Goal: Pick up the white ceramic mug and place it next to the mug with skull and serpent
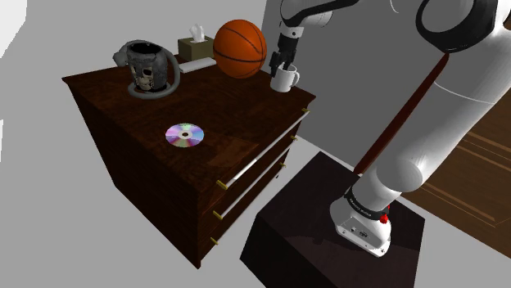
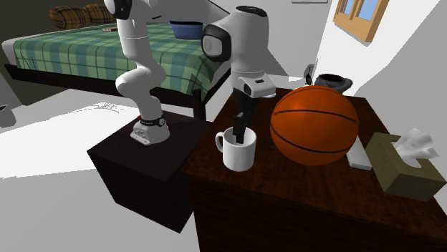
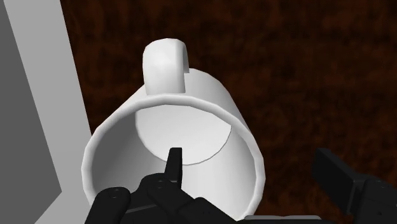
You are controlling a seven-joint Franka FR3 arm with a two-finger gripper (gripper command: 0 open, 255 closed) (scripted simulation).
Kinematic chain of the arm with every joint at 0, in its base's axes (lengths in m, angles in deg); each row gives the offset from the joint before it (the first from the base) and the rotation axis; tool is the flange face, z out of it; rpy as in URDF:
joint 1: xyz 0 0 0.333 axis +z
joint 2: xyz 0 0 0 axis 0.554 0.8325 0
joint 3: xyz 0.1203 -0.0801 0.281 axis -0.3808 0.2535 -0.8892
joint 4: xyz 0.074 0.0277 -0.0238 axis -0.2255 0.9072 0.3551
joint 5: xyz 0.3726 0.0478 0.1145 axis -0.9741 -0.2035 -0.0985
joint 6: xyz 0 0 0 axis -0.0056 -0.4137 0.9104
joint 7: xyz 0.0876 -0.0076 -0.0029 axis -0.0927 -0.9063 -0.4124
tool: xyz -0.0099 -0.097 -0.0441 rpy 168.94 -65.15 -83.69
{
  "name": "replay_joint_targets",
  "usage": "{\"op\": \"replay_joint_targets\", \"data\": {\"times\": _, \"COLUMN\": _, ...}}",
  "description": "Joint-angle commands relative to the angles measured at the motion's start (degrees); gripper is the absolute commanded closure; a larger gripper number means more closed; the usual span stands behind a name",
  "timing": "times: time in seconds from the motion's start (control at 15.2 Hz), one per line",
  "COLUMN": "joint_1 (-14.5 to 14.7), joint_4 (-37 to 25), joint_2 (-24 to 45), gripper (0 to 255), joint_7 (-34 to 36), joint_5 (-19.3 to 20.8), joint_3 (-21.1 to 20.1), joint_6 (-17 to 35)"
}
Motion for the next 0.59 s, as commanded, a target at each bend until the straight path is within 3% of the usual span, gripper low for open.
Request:
{"op": "replay_joint_targets", "data": {"times": 0.0, "joint_1": 0.0, "joint_4": 0.01, "joint_2": 0.01, "gripper": 0, "joint_7": 0.0, "joint_5": 0.0, "joint_3": 0.0, "joint_6": 0.02}}
{"op": "replay_joint_targets", "data": {"times": 0.07, "joint_1": 0.0, "joint_4": 0.0, "joint_2": 0.0, "gripper": 0, "joint_7": 0.0, "joint_5": 0.0, "joint_3": 0.0, "joint_6": 0.01}}
{"op": "replay_joint_targets", "data": {"times": 0.13, "joint_1": 0.0, "joint_4": 0.0, "joint_2": 0.0, "gripper": 255, "joint_7": 0.0, "joint_5": 0.0, "joint_3": 0.0, "joint_6": 0.01}}
{"op": "replay_joint_targets", "data": {"times": 0.53, "joint_1": 0.0, "joint_4": 0.01, "joint_2": 0.0, "gripper": 255, "joint_7": 0.0, "joint_5": 0.0, "joint_3": 0.0, "joint_6": 0.01}}
